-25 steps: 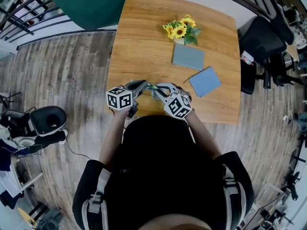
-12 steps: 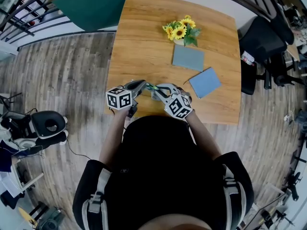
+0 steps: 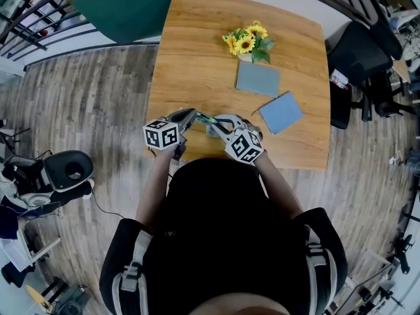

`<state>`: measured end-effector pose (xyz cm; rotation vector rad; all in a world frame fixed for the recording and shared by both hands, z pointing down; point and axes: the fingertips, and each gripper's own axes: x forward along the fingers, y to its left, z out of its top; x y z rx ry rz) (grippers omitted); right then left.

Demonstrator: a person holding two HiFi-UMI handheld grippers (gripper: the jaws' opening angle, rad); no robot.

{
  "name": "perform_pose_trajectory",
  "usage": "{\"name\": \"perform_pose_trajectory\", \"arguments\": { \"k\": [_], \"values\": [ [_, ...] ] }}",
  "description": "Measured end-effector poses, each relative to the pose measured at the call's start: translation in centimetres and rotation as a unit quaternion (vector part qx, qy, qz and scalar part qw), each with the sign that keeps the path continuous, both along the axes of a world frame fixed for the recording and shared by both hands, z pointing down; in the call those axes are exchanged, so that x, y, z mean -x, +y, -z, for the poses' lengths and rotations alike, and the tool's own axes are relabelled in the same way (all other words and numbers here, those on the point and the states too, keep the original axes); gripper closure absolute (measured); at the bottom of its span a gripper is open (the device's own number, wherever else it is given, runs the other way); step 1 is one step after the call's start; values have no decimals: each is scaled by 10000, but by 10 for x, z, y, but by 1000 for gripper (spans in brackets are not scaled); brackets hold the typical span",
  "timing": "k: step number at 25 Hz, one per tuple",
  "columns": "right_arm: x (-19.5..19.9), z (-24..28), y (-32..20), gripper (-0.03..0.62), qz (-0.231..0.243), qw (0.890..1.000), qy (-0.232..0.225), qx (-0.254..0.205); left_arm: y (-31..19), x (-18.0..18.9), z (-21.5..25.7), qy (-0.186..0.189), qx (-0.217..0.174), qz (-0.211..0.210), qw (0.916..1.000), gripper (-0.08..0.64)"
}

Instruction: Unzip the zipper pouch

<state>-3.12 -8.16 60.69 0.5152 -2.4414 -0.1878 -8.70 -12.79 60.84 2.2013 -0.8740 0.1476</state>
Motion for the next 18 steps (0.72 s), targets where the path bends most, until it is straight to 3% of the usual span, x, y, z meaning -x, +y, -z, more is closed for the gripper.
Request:
{"name": "perform_pose_trajectory", "arguments": {
  "k": [18],
  "values": [
    [-2,1,14,552,12,10000,53,-42,5,9,-8,-59,42,60,10000,552]
  ]
}}
